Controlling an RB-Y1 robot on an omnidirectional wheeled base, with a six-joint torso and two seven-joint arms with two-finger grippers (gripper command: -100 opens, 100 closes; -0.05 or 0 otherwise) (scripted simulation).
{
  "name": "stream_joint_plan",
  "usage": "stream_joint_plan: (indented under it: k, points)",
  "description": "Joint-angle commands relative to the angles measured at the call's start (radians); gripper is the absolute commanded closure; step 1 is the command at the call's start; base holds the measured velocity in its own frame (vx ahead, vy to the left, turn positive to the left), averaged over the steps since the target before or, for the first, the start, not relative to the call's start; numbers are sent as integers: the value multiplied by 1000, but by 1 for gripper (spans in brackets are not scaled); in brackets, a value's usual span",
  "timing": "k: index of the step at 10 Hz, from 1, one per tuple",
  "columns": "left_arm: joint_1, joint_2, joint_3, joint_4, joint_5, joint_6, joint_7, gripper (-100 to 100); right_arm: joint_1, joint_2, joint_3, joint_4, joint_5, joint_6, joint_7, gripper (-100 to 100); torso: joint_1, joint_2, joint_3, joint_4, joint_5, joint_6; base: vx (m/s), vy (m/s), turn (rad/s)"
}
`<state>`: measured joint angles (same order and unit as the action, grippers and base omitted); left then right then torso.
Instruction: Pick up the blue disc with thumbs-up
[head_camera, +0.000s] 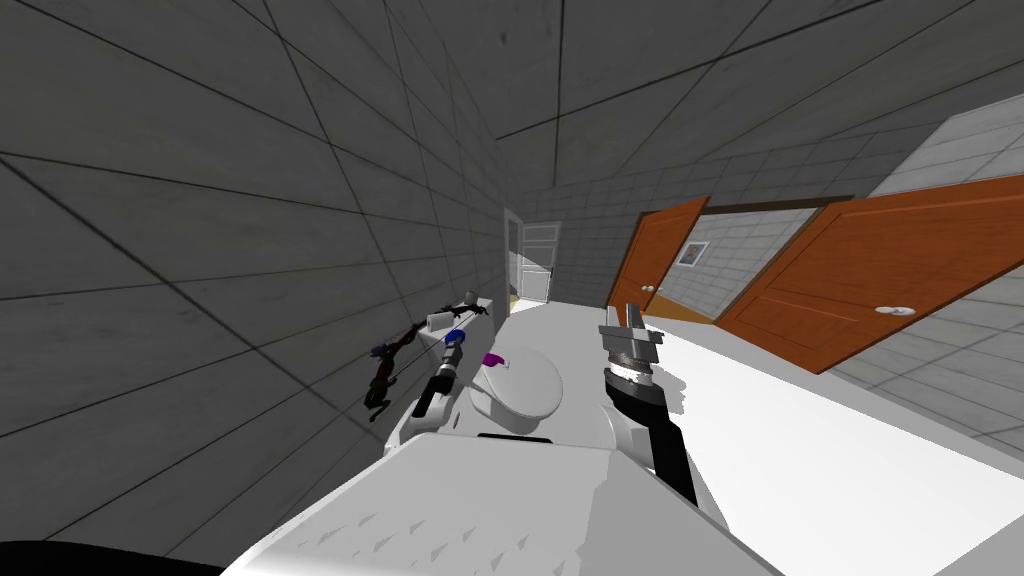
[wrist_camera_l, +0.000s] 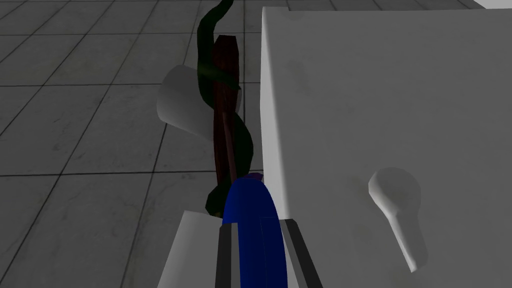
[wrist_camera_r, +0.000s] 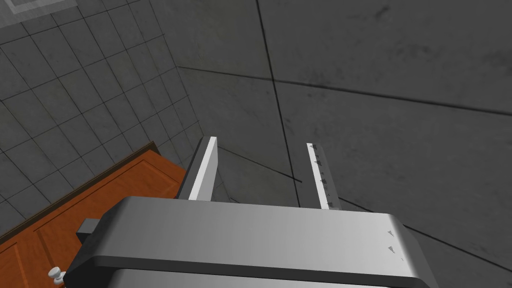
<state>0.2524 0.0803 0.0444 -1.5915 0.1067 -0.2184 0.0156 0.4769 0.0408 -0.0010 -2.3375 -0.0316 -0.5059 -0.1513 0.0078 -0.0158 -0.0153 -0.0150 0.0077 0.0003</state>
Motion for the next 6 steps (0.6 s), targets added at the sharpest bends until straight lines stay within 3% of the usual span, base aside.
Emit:
stream_joint_plan:
  k: [1, 2, 4, 5, 6]
  points:
    - [34, 3, 3, -45, -3, 0, 7, 100, 0, 0, 0, 0, 0, 0, 0, 0, 0, 0, 0, 0, 0, 0, 27, 3, -3]
    - [72, -15, 11, -80, -42, 18, 27, 100, 0, 0, 0, 0, 0, 0, 0, 0, 0, 1, 1, 0, 0, 0, 57, -6, -43]
    - [123, -15, 11, -146, -42, 18, 27, 100, 0, 0, 0, 0, 0, 0, 0, 0, 0, 0, 0, 0, 0, 0, 50, 5, -16]
    - [111, -11, 10, -126, -40, 17, 28, 100, 0, 0, 0, 0, 0, 0, 0, 0, 0, 1, 1, 0, 0, 0, 8, 5, 8]
    - [113, -11, 11, -130, -40, 16, 29, 0, 0, 0, 0, 0, 0, 0, 0, 0, 0, 2, 1, 0, 1, 0, 0, 0, 0]
